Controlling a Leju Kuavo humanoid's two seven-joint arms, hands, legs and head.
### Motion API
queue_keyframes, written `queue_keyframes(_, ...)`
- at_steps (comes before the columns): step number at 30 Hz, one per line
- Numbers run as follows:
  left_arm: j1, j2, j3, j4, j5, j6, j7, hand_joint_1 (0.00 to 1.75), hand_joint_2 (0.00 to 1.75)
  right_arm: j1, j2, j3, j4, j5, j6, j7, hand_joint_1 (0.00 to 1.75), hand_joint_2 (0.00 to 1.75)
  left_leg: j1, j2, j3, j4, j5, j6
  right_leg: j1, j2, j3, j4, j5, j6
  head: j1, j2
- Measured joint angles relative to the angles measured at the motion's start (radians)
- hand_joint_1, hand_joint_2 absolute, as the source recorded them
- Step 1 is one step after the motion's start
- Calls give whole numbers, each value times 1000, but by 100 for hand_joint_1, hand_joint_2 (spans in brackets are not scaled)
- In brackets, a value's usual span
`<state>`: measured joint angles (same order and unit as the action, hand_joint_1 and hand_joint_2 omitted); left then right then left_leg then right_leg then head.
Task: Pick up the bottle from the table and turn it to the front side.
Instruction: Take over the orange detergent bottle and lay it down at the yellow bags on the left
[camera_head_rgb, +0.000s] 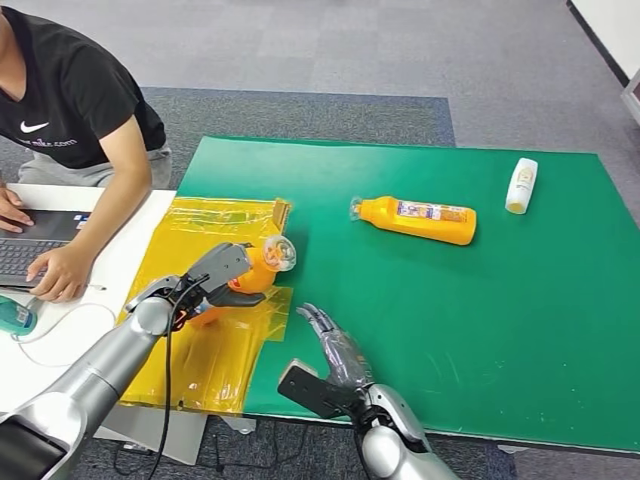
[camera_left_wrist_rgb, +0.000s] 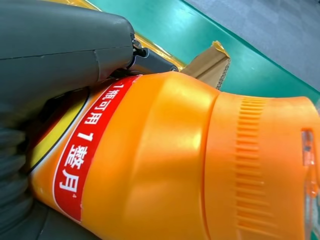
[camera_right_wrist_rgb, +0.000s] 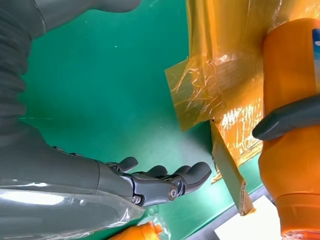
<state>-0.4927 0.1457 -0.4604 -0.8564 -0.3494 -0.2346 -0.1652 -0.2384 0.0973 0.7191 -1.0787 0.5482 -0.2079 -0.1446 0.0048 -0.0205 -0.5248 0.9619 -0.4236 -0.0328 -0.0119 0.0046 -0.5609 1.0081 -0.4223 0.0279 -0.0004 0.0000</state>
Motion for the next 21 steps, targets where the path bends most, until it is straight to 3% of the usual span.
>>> queue_keyframes(2,0,0,0,0,0,0,0,107,175,-1,0,0,0,0,0,0,0,175,0,0,0,0,0,0,0,0,0,0,0,0,0,0)
queue_keyframes(7,0,0,0,1,0,0,0,90,175,-1,1,0,1,0,0,0,0,175,0,0,0,0,-1,0,0,0,0,0,-1,0,0,0)
queue_keyframes(12,1,0,0,1,0,0,-1,25,175,-1,1,0,1,0,1,0,0,175,0,0,0,0,0,0,0,-1,0,0,0,0,0,0)
queue_keyframes(21,45,-5,-6,7,-4,1,-9,13,175,-1,1,8,4,0,2,0,0,175,0,4,-3,0,0,-2,0,5,-8,0,1,-1,0,0)
